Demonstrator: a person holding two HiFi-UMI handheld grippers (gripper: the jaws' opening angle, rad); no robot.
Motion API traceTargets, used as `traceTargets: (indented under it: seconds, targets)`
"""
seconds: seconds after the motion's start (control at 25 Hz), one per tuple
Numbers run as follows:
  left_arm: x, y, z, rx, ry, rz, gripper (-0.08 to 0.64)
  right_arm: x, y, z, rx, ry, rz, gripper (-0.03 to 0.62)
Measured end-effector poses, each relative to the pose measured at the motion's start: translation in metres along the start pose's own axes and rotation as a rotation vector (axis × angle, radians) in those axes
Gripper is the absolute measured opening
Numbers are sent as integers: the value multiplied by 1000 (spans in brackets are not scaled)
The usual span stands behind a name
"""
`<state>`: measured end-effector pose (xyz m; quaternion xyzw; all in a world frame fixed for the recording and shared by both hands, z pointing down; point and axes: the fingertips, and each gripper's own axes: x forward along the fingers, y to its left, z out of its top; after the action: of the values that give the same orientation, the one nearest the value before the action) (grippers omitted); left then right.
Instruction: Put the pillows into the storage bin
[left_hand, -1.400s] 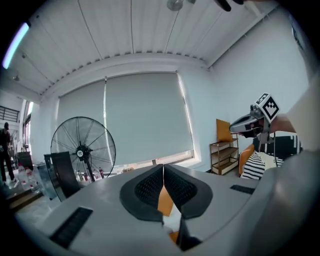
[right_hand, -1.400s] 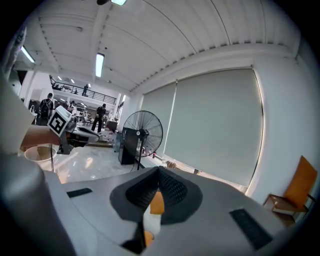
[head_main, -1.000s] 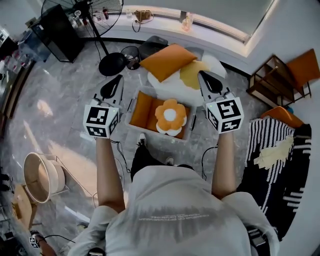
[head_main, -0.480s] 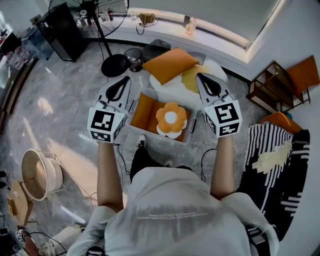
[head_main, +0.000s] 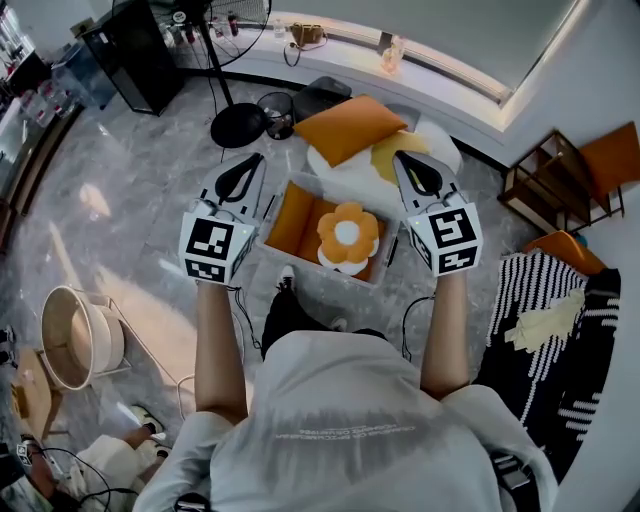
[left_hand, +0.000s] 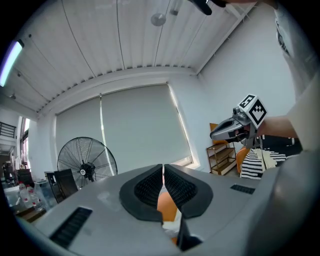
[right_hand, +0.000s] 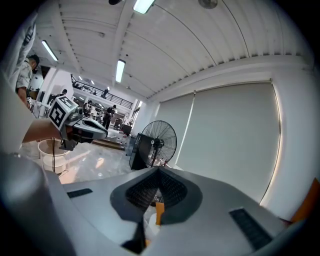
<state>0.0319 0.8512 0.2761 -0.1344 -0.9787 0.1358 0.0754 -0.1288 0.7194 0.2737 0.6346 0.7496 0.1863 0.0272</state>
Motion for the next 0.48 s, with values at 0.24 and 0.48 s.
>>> traceTargets:
  seconds: [0.24, 0.48]
  targets:
    - [-6, -1, -5, -14, 7, -1, 20, 1, 10, -4, 4, 7, 14, 0]
    - [-5, -3, -12, -19, 26, -13, 20, 3, 11, -8, 11, 12, 19, 0]
